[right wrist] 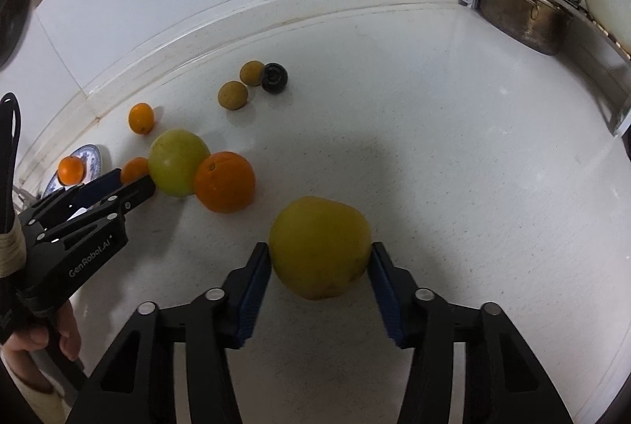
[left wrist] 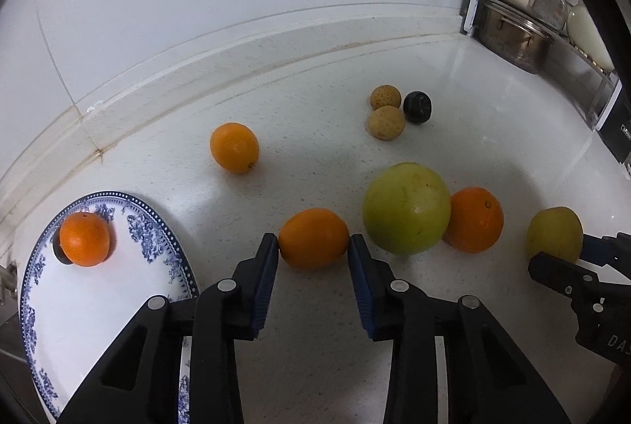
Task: Organize fruits
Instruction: 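Grasp an orange with the left tool while the right tool grasps the yellow grapefruit, then carry the orange and grapefruit onto the plate and open both tools, then withdraw both open tools from the plate toward the remaining fruits, then grasp the green pomelo with the left tool while the right tool grasps an orange, then carry the pomelo and orange over the plate and open both tools to release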
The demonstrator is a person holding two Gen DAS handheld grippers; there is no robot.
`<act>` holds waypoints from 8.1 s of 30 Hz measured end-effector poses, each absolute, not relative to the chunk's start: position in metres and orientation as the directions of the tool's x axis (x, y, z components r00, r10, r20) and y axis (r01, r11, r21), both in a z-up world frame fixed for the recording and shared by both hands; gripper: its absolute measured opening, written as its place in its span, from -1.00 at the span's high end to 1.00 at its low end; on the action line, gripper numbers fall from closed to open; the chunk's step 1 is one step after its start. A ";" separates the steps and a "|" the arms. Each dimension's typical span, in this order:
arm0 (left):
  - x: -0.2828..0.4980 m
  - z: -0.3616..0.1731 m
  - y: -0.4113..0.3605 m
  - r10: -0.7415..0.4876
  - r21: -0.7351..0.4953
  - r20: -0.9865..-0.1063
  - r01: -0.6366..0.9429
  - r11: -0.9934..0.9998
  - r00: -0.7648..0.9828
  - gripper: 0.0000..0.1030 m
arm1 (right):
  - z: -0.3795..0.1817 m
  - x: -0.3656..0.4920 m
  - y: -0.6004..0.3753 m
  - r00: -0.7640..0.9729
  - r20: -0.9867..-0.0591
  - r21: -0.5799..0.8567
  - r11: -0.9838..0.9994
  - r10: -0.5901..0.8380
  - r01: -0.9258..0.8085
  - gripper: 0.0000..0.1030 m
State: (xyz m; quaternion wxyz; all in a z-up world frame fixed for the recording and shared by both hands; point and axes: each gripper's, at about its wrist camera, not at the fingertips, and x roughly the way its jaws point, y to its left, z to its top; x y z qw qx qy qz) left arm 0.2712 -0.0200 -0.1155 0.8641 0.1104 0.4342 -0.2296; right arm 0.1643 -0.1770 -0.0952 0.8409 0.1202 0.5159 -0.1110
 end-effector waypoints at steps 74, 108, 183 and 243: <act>0.150 -0.045 0.155 -0.040 -0.026 -0.676 0.030 0.999 0.736 0.32 | -0.020 0.180 -0.010 0.576 -0.710 0.169 0.892 0.405 -0.419 0.04; 0.201 -0.098 0.167 -0.036 -0.009 -0.774 0.046 0.999 0.632 0.22 | -0.096 0.250 0.027 0.373 -0.826 0.222 0.853 0.422 -0.473 0.02; 0.244 -0.077 -0.032 -0.444 0.025 -0.773 0.721 0.693 0.454 -0.14 | -0.080 0.198 -0.150 0.507 -0.845 -0.010 0.944 0.169 -0.331 -0.22; 0.233 -0.059 -0.022 -0.434 -0.039 -0.714 0.588 0.808 0.550 0.08 | -0.057 0.185 -0.178 0.627 -0.762 0.093 0.986 0.162 -0.141 0.20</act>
